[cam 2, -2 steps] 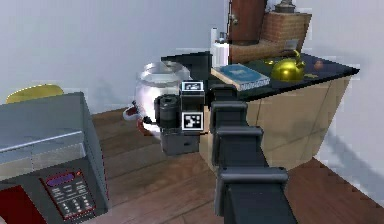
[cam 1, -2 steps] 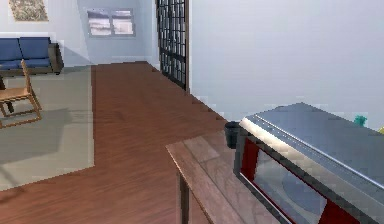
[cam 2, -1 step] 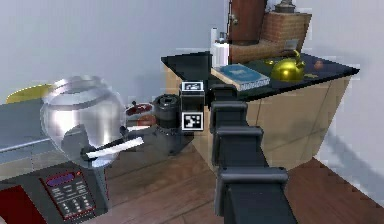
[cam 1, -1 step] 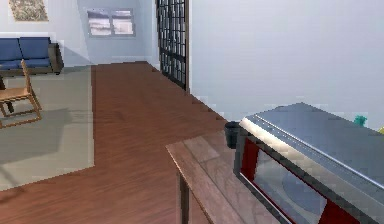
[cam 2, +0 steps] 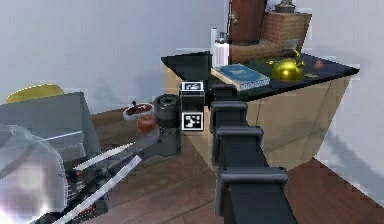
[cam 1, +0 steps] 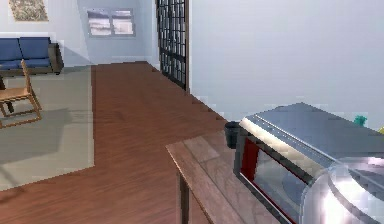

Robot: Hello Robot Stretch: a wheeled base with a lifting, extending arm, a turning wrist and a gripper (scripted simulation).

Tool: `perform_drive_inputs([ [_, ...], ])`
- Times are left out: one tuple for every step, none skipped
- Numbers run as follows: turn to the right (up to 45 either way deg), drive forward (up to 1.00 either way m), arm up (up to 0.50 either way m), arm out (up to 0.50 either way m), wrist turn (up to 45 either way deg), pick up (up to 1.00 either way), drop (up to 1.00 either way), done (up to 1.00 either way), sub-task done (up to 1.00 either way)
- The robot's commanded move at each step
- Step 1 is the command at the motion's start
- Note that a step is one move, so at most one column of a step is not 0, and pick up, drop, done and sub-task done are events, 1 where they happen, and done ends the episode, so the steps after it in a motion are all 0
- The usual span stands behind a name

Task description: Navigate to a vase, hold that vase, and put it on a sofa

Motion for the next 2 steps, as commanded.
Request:
perform_drive_inputs([
  [0.0, 0.0, 0.0, 0.0, -27.0, 0.0, 0.0, 0.0, 0.0],
  [0.0, 0.0, 0.0, -0.16, 0.0, 0.0, 0.0, 0.0, 0.0],
])
